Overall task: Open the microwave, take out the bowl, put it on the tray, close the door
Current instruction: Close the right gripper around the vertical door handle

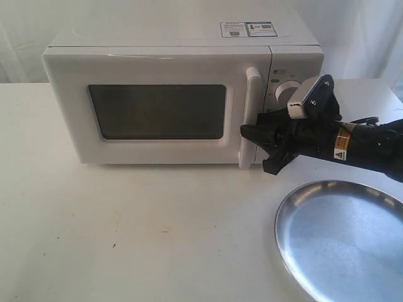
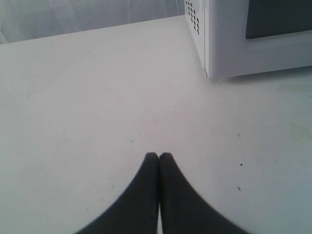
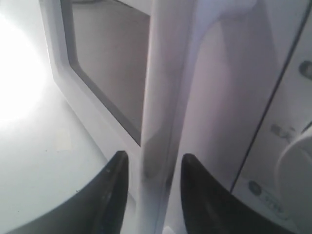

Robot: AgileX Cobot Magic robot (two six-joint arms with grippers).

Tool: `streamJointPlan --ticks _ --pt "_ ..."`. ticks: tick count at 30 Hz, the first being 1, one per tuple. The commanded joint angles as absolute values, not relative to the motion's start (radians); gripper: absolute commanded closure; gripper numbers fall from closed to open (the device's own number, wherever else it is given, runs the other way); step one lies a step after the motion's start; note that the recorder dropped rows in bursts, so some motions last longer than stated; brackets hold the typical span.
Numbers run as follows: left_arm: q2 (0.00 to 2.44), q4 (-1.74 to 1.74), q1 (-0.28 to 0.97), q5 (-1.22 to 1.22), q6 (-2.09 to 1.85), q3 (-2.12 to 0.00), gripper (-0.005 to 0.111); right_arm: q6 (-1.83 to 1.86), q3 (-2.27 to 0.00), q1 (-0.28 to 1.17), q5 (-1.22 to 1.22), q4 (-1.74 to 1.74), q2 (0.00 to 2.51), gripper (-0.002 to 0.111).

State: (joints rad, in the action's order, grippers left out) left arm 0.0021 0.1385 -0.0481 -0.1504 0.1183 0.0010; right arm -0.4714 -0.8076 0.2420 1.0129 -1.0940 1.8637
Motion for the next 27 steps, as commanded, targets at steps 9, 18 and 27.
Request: streamJointPlan --ticks 9,18,27 --pt "0.0 0.135 -0.047 -0.149 0.125 0.0 0.107 -0.488 -0.848 0.279 1.037 -1.111 1.909 0.108" --pt "0.0 0.135 -0.047 -0.149 0.125 0.0 0.107 -0.474 -0.848 0.279 1.221 -1.267 1.909 0.108" --pt "0.0 0.135 -0.047 -0.149 0.125 0.0 0.107 -0.524 -0.848 0.279 1.221 -1.443 1.896 0.108"
